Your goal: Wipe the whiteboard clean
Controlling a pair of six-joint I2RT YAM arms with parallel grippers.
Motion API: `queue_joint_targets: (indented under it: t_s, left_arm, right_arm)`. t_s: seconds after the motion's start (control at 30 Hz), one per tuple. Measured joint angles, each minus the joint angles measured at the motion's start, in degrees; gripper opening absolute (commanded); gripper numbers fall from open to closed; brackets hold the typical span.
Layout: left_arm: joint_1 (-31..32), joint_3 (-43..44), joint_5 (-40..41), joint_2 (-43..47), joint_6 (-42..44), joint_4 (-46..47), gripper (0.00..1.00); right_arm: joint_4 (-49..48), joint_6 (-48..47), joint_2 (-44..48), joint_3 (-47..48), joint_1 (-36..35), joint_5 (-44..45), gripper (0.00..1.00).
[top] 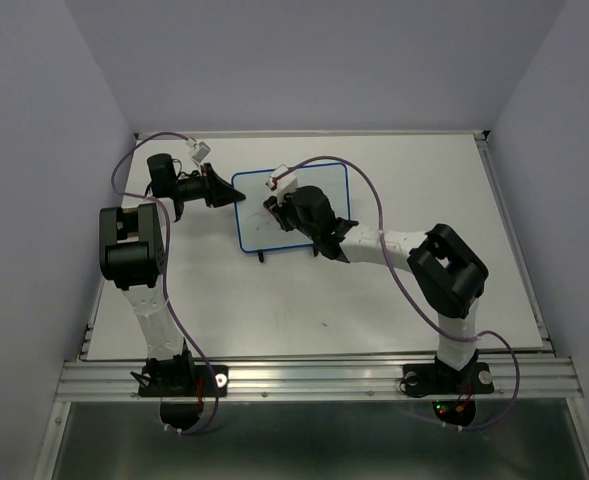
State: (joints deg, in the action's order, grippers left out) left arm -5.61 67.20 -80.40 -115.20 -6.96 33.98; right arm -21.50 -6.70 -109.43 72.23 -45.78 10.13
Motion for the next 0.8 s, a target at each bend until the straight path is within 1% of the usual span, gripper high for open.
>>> queue_joint_targets:
  t_s: [0.17,0.23,0.43,0.53,0.8]
  left_arm:
    - [0.0,0.0,0.2,0.0,0.1,-0.1,0.0]
    - [-0.1,0.0,0.2,0.0,0.1,-0.4,0.0]
    - [-0.5,0.0,0.3,0.1,1.3,-1.4,0.0]
    - [-0.6,0.0,0.3,0.3,2.2,-2.3,0.0]
    - [-0.6,0.0,0.4,0.6,3.5,-3.9,0.0]
  right_arm:
    - [-1.3,-0.2,-2.5,-0.1,-1.1,1.0,0.08]
    - [-2.2,-0.2,-2.6,-0.1,-1.2,3.1,0.07]
    - [-6.8,-1.5,-2.6,-0.1,-1.0,13.4,0.07]
    - [-8.3,-1.4,-2.6,-0.1,-0.4,16.1,0.07]
    - [-10.6,-1.2,-2.1,-1.0,1.2,17.8,0.06]
